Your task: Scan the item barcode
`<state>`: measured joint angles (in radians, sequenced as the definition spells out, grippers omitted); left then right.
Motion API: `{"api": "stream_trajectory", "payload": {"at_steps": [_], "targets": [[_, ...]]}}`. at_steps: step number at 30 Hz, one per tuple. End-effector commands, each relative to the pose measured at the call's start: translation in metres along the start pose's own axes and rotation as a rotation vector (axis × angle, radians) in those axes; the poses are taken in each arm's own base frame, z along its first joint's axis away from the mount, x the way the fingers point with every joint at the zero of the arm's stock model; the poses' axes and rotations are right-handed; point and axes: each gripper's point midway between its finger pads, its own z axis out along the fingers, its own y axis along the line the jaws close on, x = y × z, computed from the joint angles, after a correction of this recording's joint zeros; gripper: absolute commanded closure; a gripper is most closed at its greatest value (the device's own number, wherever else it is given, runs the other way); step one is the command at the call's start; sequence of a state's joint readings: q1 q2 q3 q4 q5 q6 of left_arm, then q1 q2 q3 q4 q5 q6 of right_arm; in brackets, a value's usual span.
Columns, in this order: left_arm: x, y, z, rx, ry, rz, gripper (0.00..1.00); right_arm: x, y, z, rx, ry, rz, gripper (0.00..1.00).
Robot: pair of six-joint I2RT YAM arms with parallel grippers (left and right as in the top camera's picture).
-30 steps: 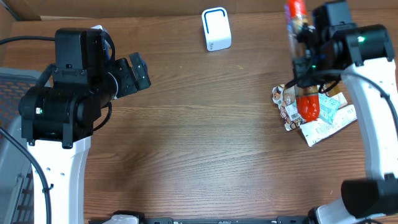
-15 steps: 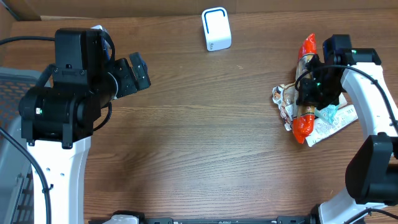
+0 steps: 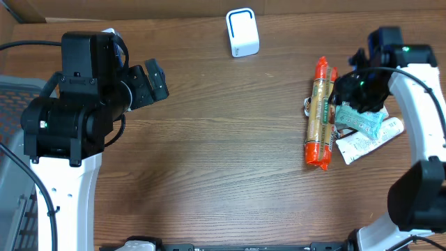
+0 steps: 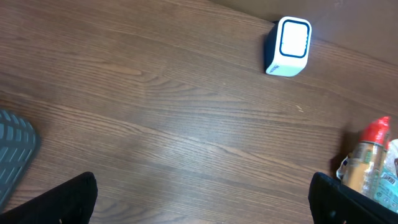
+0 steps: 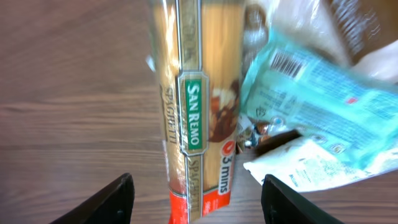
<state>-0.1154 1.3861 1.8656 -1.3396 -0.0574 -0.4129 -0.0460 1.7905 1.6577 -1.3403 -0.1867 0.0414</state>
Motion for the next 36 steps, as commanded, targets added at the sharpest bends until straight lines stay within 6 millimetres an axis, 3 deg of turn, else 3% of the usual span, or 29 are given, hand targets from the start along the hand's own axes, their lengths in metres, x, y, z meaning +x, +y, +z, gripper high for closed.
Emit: {"api": "stream_trajectory", "payload": {"at_steps": [1,5,6,10,11,12,13,17,20,31,36], "targets": [[-0.004,0.001,-0.003,-0.001,-0.016,-0.010,0.00,-0.019,0.023,-0.079,-0.047,-0.211,-0.033,0.34],[-0.004,0.001,-0.003,-0.001,-0.016,-0.010,0.00,-0.013,0.048,-0.129,-0.101,-0.296,-0.095,0.34],[-0.004,0.001,-0.003,-0.001,-0.016,-0.010,0.00,-0.004,0.057,-0.153,-0.114,-0.336,-0.124,0.34],[-0.004,0.001,-0.003,-0.001,-0.016,-0.010,0.00,0.018,0.070,-0.197,-0.141,-0.417,-0.160,0.34],[-0.004,0.001,-0.003,-0.001,-0.016,-0.010,0.00,0.025,0.072,-0.205,-0.153,-0.432,-0.167,0.28],[-0.004,0.001,-0.003,-0.001,-0.016,-0.010,0.00,0.031,0.074,-0.211,-0.167,-0.446,-0.173,0.00],[-0.004,0.001,-0.003,-0.001,-0.016,-0.010,0.01,0.046,0.078,-0.222,-0.192,-0.459,-0.184,0.00],[-0.004,0.001,-0.003,-0.001,-0.016,-0.010,0.00,0.073,0.082,-0.231,-0.225,-0.438,-0.189,0.00],[-0.004,0.001,-0.003,-0.001,-0.016,-0.010,0.00,0.080,0.080,-0.235,-0.221,-0.444,-0.190,0.00],[-0.004,0.001,-0.003,-0.001,-0.016,-0.010,0.00,0.071,0.070,-0.237,-0.151,-0.485,-0.179,0.00],[-0.004,0.001,-0.003,-0.001,-0.016,-0.010,0.00,0.041,0.075,-0.246,-0.135,-0.622,-0.292,0.00]]}}
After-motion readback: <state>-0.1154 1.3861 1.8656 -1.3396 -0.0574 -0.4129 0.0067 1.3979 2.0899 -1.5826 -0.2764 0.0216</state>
